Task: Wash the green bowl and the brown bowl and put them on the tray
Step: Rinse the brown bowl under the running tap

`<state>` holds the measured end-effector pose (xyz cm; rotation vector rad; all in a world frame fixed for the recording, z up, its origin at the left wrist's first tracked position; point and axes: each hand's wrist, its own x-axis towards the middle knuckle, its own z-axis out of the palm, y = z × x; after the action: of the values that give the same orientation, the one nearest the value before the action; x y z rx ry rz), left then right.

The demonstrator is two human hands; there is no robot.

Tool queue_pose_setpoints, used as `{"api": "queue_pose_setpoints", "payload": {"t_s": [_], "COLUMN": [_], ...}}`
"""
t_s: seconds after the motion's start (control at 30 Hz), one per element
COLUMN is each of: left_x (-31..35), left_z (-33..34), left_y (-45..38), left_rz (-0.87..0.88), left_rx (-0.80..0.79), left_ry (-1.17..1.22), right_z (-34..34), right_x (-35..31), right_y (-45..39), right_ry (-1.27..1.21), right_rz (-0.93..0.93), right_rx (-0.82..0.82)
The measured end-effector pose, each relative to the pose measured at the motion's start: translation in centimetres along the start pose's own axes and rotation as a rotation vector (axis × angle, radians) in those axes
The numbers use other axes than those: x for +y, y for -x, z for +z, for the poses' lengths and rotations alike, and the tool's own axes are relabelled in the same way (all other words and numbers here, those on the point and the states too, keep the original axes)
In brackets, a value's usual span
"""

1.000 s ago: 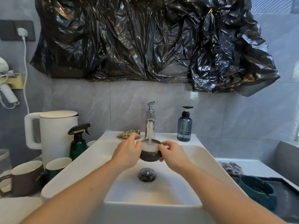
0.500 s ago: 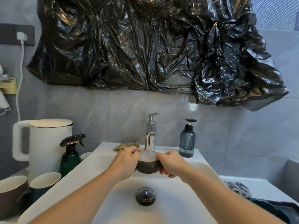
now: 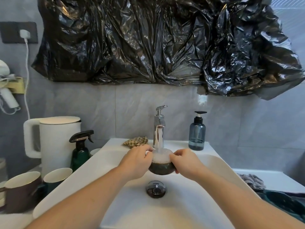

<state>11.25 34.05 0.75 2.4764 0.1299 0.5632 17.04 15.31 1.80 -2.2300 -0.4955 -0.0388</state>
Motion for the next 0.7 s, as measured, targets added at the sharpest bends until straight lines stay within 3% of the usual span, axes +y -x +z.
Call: {"api": "queue_pose_setpoints", "payload": {"t_s": [0.47, 0.7], "left_x": [0.19, 0.04], "left_z": [0.0, -0.16], "left_y": [0.16, 0.03], "left_rz": [0.011, 0.061], "left_rx": [-0.049, 0.003], "left_ry": [-0.022, -0.056], "right_z": [-0.52, -0.82], "right_x": [-0.18, -0.4], "right_y": [-0.13, 0.14], "right_ry": [0.062, 0.083], "right_rz": [-0.017, -0.044], "right_rx": [0.005, 0.036]}}
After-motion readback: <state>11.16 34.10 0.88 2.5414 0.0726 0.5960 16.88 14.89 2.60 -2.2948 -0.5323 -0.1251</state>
